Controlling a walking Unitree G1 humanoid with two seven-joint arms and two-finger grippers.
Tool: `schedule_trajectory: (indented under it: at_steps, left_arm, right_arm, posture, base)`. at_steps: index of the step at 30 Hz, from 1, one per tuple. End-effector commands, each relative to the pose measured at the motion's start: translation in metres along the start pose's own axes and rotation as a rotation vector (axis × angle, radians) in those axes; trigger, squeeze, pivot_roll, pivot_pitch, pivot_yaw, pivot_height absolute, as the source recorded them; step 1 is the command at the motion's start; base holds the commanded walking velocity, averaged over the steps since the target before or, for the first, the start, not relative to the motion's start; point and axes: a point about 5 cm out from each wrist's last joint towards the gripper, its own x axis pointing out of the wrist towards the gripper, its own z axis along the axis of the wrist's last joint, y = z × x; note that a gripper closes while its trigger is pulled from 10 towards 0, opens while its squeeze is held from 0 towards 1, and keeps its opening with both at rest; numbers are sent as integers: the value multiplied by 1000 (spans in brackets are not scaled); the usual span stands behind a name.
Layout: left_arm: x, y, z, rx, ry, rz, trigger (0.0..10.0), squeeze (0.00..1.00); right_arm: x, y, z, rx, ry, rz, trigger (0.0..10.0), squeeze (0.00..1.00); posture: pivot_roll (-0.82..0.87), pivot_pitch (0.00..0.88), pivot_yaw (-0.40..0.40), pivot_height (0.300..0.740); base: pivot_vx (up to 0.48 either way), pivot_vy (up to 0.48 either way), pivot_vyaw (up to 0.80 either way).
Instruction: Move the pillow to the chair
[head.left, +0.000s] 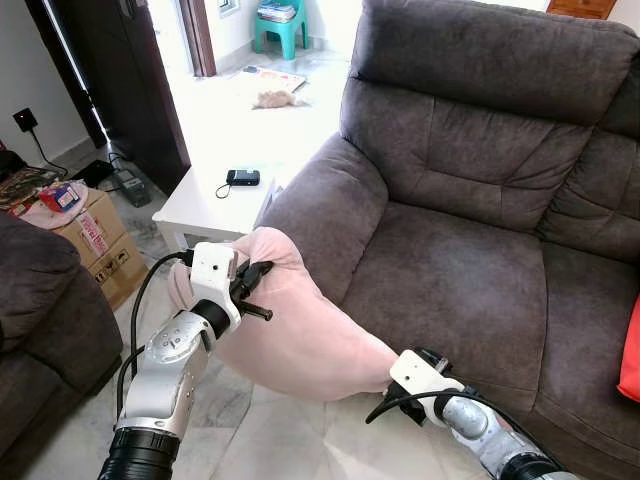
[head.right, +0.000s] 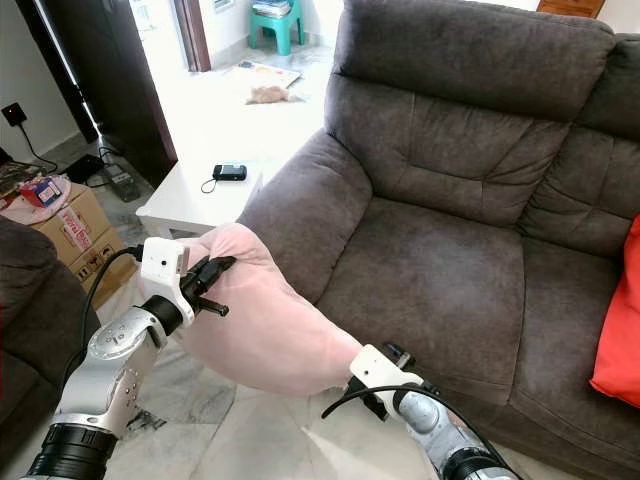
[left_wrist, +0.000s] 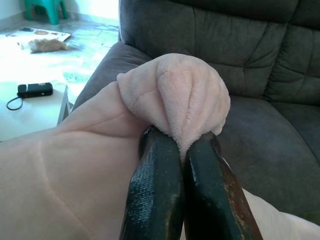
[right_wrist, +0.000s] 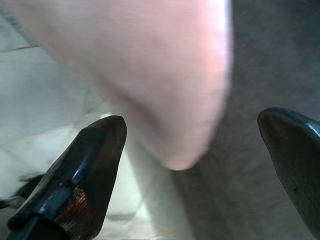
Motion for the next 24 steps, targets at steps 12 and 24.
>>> schedule_trajectory:
  at_steps: [12,24]
  left_arm:
    - [3,-9,29,6,-130,-64,10000,0]
    - [3,-14,28,-7,-130,-82,10000,0]
  right_arm:
    - [1,14,-4,0,30,73,10000,0]
    - [1,18,-5,57,31,99,8510,0]
  posture:
    - [94,46,-28,740]
    - [100,52,-31,740]
  base:
    - [0,0,0]
    - [0,0,0]
